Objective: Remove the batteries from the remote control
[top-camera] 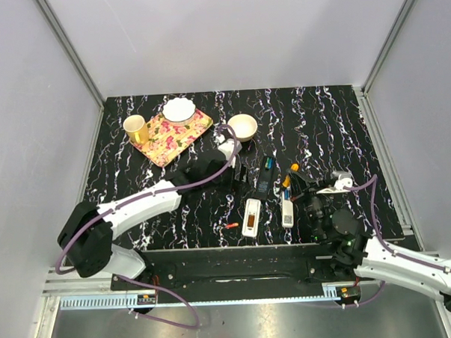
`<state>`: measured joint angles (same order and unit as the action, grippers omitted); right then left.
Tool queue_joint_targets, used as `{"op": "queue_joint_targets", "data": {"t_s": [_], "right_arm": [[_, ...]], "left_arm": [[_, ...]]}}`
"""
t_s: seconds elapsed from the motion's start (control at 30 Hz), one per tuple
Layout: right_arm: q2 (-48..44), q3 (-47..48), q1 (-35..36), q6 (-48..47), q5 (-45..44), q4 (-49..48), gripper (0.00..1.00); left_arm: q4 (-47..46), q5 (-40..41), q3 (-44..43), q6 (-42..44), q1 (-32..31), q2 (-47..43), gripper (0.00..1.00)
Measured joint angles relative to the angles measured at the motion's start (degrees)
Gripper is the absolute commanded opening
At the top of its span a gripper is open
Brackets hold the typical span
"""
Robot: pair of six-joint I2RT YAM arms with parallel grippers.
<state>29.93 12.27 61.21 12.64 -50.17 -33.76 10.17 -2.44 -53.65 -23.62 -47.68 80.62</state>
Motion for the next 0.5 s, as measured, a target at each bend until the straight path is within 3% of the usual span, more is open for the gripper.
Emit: {"op": "queue_joint_targets", "data": {"t_s": [0.23, 0.5], "right_arm": [[-4.5, -0.4, -1.8, 0.3, 4.9, 4.9, 0.00], [-5.4, -0.4, -2.5, 4.1, 12.3, 6.1, 0.00]], "left_arm": [[-8.2, -12.0, 0.9, 2.9, -1.2, -0.9, 0.92], [-22.8, -27.5, 3.2, 1.0, -2.2, -4.5, 0.91]]}}
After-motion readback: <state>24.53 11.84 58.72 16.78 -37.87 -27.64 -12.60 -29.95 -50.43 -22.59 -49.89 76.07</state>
